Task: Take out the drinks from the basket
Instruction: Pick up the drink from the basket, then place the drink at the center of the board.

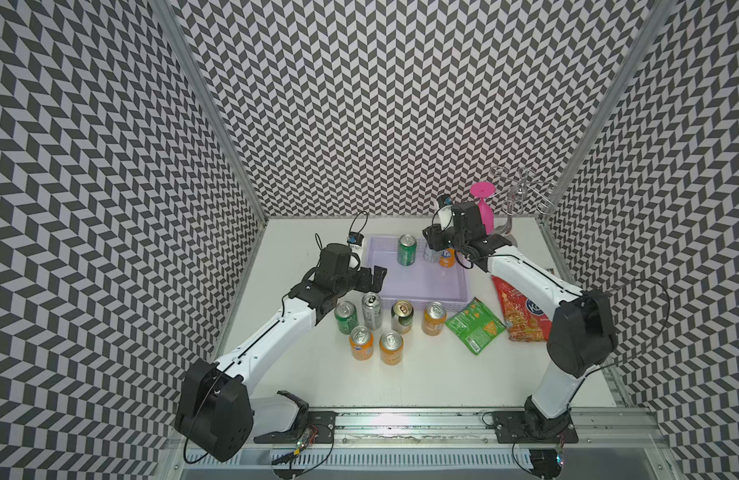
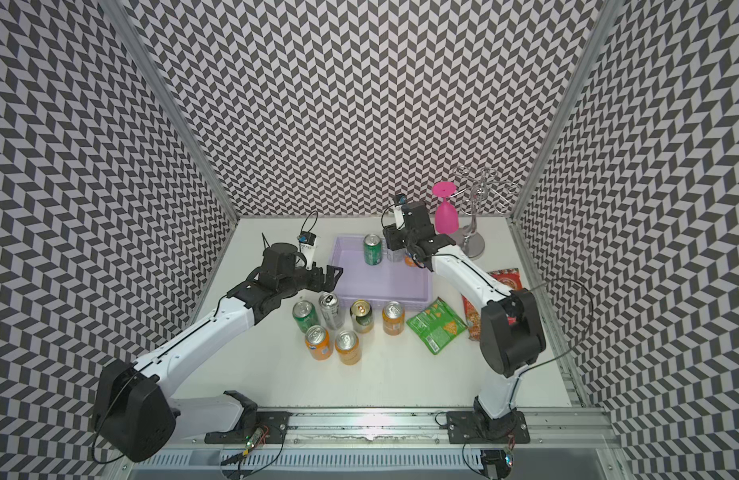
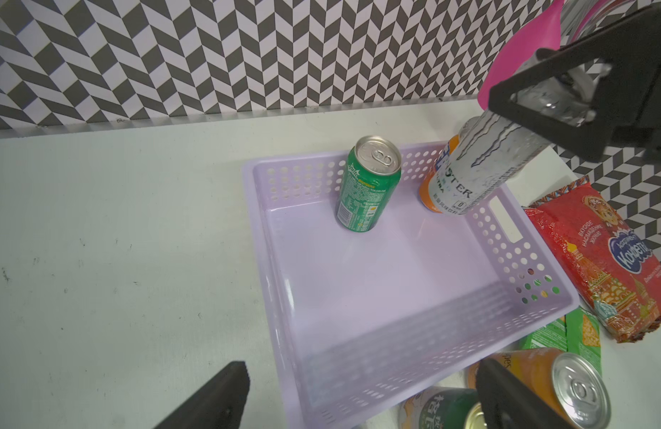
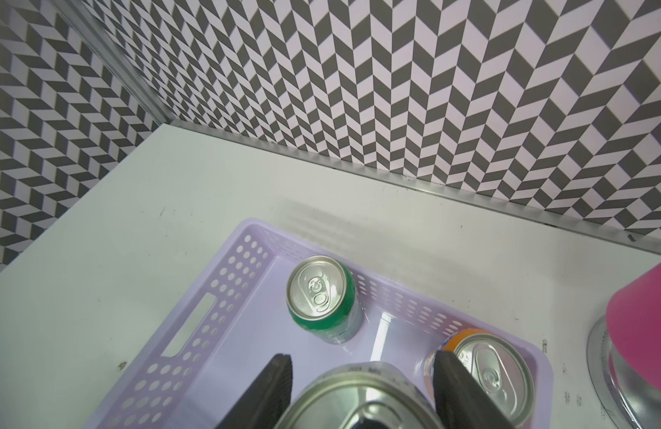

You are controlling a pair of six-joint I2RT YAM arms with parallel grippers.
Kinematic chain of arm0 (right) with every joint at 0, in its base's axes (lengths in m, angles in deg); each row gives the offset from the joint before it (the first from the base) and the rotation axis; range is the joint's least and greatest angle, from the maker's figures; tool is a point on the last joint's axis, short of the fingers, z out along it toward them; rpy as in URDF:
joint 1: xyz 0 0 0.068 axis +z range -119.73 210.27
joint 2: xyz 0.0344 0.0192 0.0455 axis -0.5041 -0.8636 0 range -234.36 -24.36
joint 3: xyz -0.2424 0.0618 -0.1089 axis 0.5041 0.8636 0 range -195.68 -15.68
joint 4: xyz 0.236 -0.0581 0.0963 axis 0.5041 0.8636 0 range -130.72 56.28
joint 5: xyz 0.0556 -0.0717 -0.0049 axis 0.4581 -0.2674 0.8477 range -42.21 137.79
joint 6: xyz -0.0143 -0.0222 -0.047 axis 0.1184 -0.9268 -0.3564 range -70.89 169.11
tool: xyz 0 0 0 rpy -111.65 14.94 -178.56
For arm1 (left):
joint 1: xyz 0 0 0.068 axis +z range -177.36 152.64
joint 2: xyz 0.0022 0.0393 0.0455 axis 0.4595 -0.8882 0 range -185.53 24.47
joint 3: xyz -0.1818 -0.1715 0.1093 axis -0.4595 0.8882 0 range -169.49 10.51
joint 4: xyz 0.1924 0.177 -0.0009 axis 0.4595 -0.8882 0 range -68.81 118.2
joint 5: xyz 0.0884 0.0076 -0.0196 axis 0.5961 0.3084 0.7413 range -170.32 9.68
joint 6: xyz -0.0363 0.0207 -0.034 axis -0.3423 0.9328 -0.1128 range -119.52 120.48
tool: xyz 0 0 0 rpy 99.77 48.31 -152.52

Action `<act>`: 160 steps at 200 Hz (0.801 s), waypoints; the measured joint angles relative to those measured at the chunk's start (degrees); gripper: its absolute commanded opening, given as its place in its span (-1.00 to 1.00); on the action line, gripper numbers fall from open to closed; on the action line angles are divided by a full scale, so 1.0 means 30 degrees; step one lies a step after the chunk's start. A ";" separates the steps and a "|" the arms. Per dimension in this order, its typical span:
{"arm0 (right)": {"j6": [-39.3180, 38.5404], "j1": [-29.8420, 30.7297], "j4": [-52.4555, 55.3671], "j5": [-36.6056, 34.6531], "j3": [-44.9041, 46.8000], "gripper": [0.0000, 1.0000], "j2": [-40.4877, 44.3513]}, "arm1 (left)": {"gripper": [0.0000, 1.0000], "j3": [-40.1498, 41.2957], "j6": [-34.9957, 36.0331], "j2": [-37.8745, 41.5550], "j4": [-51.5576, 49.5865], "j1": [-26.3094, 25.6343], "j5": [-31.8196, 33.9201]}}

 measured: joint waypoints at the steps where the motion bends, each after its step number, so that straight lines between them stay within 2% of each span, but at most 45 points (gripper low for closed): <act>1: -0.0007 0.0007 0.0000 0.0000 0.0029 -0.10 0.0058 | 0.98 0.0000 0.0000 0.0000 0.0000 0.0000 0.0000; 58: -0.0095 0.1792 0.0430 -0.0044 0.2375 -0.10 0.4765 | 0.98 0.0000 0.0000 0.0226 0.0015 0.0000 0.0000; 104: -0.0022 0.4998 0.1275 -0.0809 0.4014 -0.11 0.7978 | 0.98 0.0000 0.0000 0.0291 0.0015 0.0000 0.0015; 160: 0.0517 0.8262 0.2251 -0.1486 0.5778 -0.11 1.0346 | 0.98 0.0000 0.0000 0.0590 0.0015 0.0000 0.0080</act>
